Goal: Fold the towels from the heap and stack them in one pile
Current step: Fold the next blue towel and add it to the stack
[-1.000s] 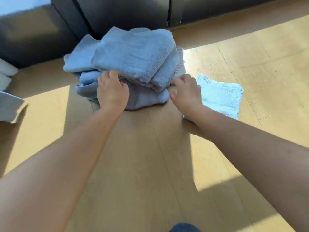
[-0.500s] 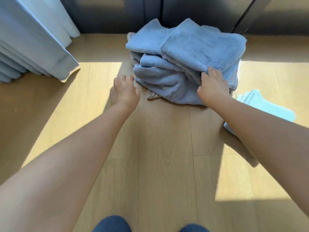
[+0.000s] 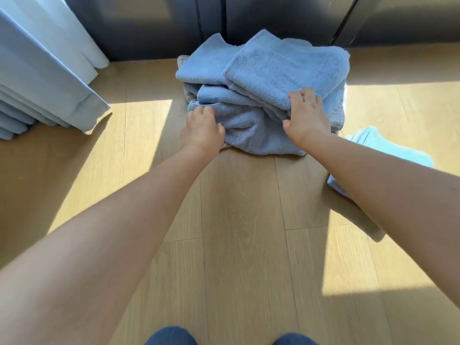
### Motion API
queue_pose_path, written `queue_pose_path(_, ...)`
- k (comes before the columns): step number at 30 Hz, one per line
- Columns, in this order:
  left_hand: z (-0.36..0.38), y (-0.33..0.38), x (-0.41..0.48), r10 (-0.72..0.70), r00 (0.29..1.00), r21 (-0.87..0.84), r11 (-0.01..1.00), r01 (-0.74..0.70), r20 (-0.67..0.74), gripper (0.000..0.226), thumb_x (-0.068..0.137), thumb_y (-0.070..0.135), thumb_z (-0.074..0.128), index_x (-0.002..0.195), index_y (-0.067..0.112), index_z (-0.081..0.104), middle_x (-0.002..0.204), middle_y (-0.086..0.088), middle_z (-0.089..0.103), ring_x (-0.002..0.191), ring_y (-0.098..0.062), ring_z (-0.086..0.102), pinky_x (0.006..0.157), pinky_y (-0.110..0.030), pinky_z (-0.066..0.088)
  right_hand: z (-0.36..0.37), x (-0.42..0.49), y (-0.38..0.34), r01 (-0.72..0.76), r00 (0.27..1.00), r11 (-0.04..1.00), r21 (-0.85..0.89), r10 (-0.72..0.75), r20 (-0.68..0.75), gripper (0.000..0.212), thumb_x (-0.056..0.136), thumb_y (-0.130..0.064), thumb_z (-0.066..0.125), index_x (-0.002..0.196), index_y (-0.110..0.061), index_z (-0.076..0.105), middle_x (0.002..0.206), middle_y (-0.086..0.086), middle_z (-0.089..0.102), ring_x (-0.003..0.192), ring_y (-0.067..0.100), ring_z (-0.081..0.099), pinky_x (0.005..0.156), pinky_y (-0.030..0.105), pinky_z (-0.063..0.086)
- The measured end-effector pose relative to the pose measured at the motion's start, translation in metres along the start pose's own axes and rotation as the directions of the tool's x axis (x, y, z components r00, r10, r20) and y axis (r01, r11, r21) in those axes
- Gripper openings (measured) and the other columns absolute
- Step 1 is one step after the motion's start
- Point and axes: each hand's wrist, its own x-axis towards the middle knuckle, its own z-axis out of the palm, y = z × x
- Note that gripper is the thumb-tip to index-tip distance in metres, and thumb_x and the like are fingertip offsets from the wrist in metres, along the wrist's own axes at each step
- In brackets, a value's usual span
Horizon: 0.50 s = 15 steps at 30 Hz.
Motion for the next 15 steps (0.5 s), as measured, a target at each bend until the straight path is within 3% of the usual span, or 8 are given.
queue_pose_path(3, 0.0, -0.006, 0.002, 0.091, 0.996, 0.145, 0.985, -0.092, 0.018, 0.035, 0.094, 0.02, 0.038, 0.126, 0.006, 0.043, 0.132, -0.012, 0.044, 0.122, -0.028, 0.038, 0.097, -0.038, 0.034, -0.001, 0.019, -0.002, -0.065, 0.998, 0.99, -0.125, 0.065, -0.005, 0.039, 0.09, -0.021, 0.054, 0.126, -0.008, 0.045, 0.133, 0.016, 0.039, 0.125, 0.033, 0.032, 0.095, 0.044, 0.037)
queue_pose_path(6, -0.004, -0.011, 0.003, 0.141, 0.99, 0.306, 0.941, -0.143, 0.028, 0.031, 0.094, 0.018, 0.037, 0.123, 0.006, 0.044, 0.128, -0.013, 0.045, 0.118, -0.03, 0.039, 0.091, -0.037, 0.033, 0.0, 0.026, -0.001, -0.033, 0.999, 0.957, -0.29, 0.028, -0.024, 0.029, 0.092, -0.013, 0.048, 0.12, -0.005, 0.05, 0.126, 0.017, 0.049, 0.121, 0.034, 0.039, 0.092, 0.042, 0.037)
queue_pose_path(9, -0.009, -0.013, 0.002, 0.154, 0.988, 0.362, 0.919, -0.153, 0.025, 0.027, 0.093, 0.018, 0.038, 0.117, 0.006, 0.046, 0.123, -0.014, 0.047, 0.115, -0.032, 0.04, 0.089, -0.037, 0.033, -0.003, 0.016, -0.006, 0.03, 0.999, 0.971, -0.239, -0.039, -0.033, 0.025, 0.091, -0.01, 0.046, 0.114, -0.005, 0.053, 0.12, 0.018, 0.054, 0.117, 0.035, 0.044, 0.092, 0.041, 0.035)
queue_pose_path(12, -0.004, -0.012, 0.004, 0.109, 0.993, 0.292, 0.95, -0.114, 0.034, 0.028, 0.094, 0.019, 0.038, 0.119, 0.006, 0.045, 0.124, -0.014, 0.046, 0.117, -0.031, 0.04, 0.09, -0.037, 0.033, 0.0, -0.007, -0.004, 0.096, 0.99, 0.994, -0.043, -0.099, -0.097, 0.021, 0.085, -0.009, 0.046, 0.102, -0.003, 0.056, 0.109, 0.017, 0.059, 0.107, 0.035, 0.049, 0.085, 0.04, 0.036)
queue_pose_path(15, 0.0, -0.009, -0.004, -0.051, 0.998, 0.025, 0.998, 0.05, 0.039, 0.035, 0.095, 0.02, 0.038, 0.125, 0.005, 0.043, 0.129, -0.013, 0.046, 0.118, -0.029, 0.043, 0.091, -0.037, 0.037, 0.019, -0.048, 0.0, 0.301, 0.919, 0.954, -0.009, -0.292, -0.265, 0.018, 0.069, -0.012, 0.043, 0.069, -0.003, 0.058, 0.068, 0.014, 0.061, 0.068, 0.033, 0.059, 0.057, 0.033, 0.043)
